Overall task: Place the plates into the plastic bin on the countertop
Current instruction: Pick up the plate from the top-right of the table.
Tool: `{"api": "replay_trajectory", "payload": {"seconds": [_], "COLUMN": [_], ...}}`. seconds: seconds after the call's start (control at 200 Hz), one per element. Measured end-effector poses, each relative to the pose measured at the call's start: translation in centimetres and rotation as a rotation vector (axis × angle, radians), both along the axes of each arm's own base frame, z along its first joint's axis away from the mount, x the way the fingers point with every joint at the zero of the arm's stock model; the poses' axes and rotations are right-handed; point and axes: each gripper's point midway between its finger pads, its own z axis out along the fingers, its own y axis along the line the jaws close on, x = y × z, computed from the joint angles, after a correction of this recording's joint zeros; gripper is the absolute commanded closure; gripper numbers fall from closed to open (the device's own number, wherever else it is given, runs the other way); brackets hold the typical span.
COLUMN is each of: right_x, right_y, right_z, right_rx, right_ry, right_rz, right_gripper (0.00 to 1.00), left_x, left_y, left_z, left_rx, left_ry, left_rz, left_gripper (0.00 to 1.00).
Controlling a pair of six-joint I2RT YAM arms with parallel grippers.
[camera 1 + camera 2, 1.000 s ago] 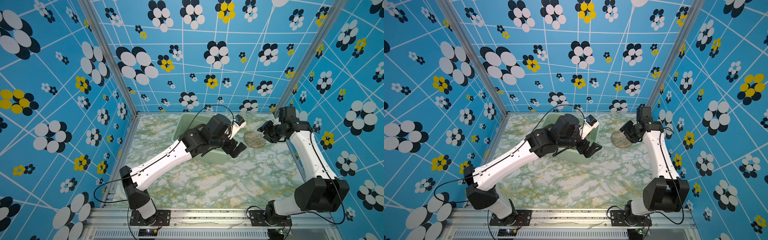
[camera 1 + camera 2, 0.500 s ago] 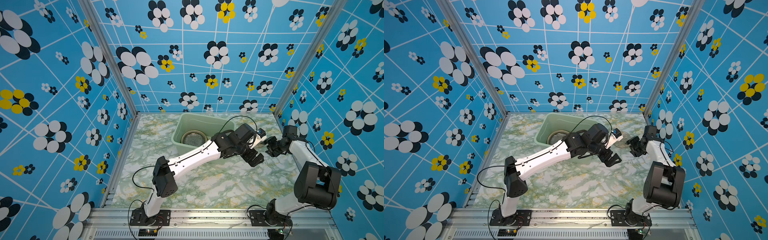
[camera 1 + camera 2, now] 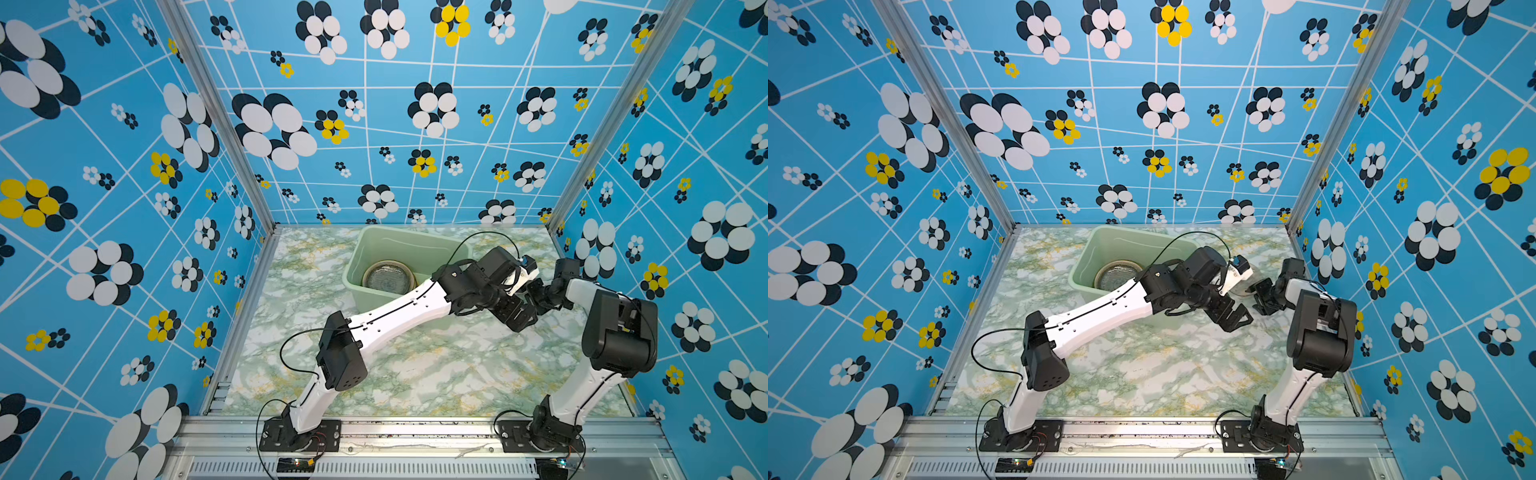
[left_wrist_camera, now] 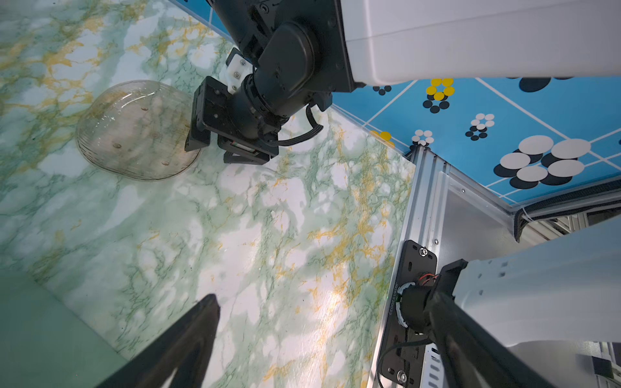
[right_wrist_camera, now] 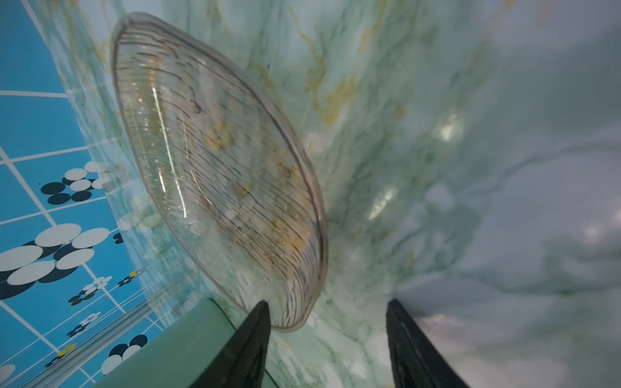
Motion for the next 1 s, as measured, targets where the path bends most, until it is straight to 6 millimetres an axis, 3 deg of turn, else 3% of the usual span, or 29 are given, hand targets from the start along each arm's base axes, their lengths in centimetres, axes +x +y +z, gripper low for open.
{"api": "replay_trajectory", "payload": {"seconds": [0.11, 0.315, 0.5, 0.72, 0.89, 1.0], "right_x": [0.6, 1.7, 2.6, 2.6, 1.9, 1.1], "right_y": [-0.1, -0.2, -0.3, -0.3, -0.4, -0.5], "right_z": [-0.2, -0.4, -0.9, -1.2, -0.7, 1.1], "right_rx": [0.003, 0.017, 0.026, 0.031, 0.022, -0.001], "right_ry": [-0.017, -0.056, -0.078, -0.072, -0.048, -0.047], "right_rz": [-0.006, -0.014, -0.018, -0.031, -0.038, -0.045], "right_gripper": [0.52, 0.62, 0.83, 0.98, 1.0, 1.0], "left_x": [0.0, 0.0, 0.0, -0.1, 0.0, 0.2], "left_y": [-0.1, -0.2, -0.2, -0.1, -0.2, -0.1], "left_z": [0.5, -0.7, -1.2, -0.8, 0.2, 0.8], "left_rx": [-0.007, 0.017, 0.032, 0.031, 0.012, 0.003], "left_ry": [-0.004, 0.014, 0.021, 0.02, 0.009, -0.007], "left_rz": [-0.001, -0.006, -0.006, -0.005, -0.005, 0.001], "left_gripper": [0.01, 0.01, 0.01, 0.01, 0.01, 0.01]}}
